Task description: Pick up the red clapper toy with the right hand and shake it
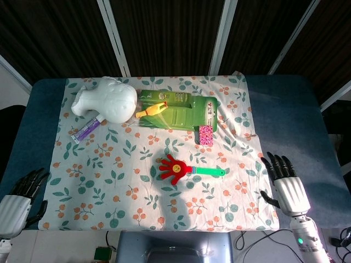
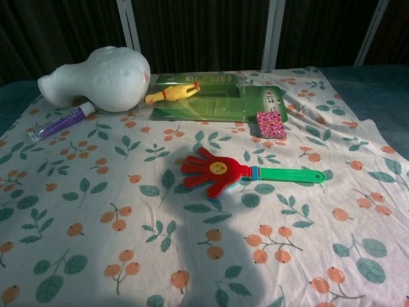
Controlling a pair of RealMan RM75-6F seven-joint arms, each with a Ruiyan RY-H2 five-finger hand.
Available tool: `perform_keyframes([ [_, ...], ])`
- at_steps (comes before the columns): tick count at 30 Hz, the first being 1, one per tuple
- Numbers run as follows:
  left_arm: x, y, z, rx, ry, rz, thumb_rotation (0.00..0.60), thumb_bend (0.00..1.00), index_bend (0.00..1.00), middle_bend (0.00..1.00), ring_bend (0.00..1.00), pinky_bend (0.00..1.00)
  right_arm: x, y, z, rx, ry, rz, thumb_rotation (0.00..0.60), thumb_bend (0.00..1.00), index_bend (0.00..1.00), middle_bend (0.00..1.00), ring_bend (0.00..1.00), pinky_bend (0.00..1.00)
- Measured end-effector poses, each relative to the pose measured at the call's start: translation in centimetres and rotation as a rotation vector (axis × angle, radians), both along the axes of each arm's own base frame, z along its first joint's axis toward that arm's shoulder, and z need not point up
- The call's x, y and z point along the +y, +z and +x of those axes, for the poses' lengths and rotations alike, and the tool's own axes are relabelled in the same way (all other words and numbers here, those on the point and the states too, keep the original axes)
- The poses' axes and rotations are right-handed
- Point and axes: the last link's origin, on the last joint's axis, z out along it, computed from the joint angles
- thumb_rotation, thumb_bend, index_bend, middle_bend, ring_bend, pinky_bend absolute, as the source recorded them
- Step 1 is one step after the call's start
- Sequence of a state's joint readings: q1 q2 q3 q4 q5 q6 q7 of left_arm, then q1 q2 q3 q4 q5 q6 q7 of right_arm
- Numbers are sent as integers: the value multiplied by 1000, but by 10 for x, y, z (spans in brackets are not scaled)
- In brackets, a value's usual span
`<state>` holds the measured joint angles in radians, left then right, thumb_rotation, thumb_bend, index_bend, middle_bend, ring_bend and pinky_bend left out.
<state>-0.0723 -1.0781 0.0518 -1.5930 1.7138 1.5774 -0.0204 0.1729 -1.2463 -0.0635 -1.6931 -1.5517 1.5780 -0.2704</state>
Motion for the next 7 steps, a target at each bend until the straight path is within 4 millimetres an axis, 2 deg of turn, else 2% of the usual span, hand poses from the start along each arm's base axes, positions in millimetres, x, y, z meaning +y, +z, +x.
perform_keyframes([
  [4,1,-2,0,16,2,10,600,517,0,0,0,159,37,20,-6,9,75,-79,600,281,0,0,0,0],
  [7,0,-4,1,26,3,15,600,516,0,0,0,158,51,25,-12,4,86,-79,600,281,0,0,0,0],
])
